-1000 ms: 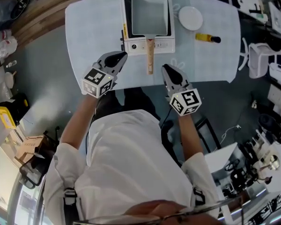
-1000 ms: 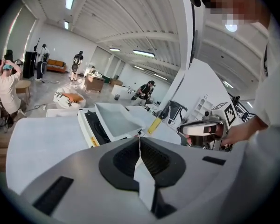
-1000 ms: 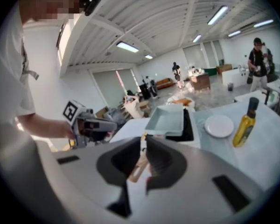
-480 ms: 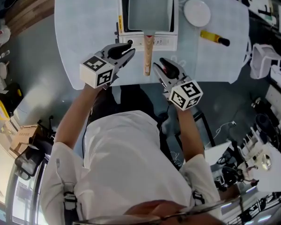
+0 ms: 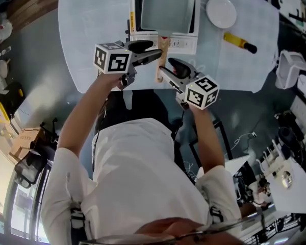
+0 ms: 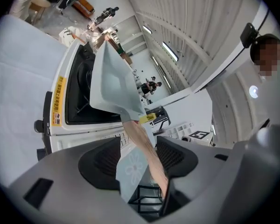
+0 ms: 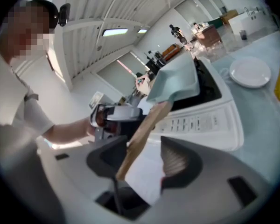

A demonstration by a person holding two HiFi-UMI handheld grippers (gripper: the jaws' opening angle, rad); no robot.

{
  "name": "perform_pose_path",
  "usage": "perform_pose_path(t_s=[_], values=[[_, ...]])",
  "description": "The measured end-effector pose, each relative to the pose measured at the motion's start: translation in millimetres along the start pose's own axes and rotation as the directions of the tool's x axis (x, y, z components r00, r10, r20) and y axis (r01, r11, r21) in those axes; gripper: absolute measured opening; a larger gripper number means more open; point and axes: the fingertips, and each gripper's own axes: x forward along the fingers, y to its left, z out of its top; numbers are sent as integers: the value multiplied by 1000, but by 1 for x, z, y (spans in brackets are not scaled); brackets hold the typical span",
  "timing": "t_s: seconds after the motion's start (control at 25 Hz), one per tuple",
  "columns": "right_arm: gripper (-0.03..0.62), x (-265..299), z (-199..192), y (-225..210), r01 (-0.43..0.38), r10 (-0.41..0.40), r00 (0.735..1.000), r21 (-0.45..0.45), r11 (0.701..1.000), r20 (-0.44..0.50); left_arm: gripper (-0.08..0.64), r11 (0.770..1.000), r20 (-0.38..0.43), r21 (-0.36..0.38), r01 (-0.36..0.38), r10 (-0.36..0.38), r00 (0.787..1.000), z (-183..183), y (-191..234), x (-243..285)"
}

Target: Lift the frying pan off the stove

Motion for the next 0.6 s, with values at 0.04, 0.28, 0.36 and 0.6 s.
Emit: perform_pose_path(t_s=[0.04, 0.28, 0.36, 0.6], values=[[226, 1, 0, 0, -13, 13, 1000, 8, 1000, -7, 262, 1000, -5, -16, 13, -13, 1000, 1, -1, 3], [227, 12, 3, 4, -81, 82, 996, 26, 996, -45, 282, 993, -47, -82, 87, -91, 995, 4, -5, 19], [227, 18, 3, 6, -103, 105, 992, 32, 994, -62, 288, 989, -62, -103, 102, -109, 992, 5, -4, 23], [227, 34, -1, 12, -200, 209, 972, 86, 976, -111, 296, 967, -102, -178, 184, -204, 974, 4, -7, 43]])
